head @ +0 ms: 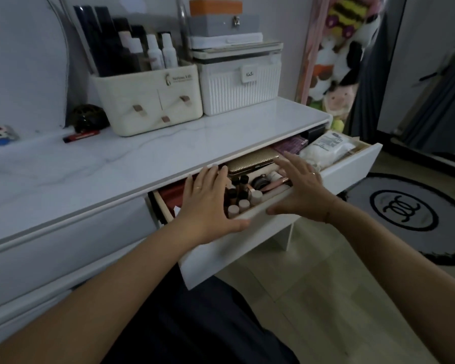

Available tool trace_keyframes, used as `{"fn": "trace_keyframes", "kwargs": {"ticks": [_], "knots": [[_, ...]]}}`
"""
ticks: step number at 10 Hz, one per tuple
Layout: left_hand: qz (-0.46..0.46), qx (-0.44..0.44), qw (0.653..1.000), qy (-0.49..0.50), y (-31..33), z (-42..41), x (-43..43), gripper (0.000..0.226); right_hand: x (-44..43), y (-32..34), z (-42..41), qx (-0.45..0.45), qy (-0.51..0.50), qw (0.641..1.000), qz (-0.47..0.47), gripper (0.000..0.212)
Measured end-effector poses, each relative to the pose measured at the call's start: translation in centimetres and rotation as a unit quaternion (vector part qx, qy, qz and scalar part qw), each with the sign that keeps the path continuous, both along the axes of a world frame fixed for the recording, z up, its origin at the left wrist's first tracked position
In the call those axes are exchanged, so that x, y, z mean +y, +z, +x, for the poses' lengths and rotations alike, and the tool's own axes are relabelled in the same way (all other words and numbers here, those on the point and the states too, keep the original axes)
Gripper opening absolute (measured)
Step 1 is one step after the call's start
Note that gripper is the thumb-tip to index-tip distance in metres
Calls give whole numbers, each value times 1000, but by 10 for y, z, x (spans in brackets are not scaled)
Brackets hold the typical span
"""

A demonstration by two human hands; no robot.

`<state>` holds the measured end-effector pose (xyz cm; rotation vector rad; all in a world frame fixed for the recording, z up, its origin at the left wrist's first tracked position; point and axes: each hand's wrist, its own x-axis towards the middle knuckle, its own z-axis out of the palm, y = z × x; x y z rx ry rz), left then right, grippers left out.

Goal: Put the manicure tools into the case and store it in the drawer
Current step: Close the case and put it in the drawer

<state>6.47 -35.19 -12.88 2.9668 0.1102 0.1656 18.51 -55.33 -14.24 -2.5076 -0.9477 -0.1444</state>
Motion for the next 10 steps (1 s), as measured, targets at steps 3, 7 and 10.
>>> {"fn": "trace_keyframes", "kwargs": {"ticks": [3, 7, 10], "knots": [[37, -103, 988, 111, -7, 9, 67, 79, 78, -23, 32, -92, -61, 993, 43, 96], [50, -259, 963, 52, -18, 13, 98, 55, 128, -26, 49, -132, -88, 987, 32, 78], [79, -296, 951, 31, -31, -37, 142, 45, 126, -19, 43, -128, -100, 983, 79, 103]]}}
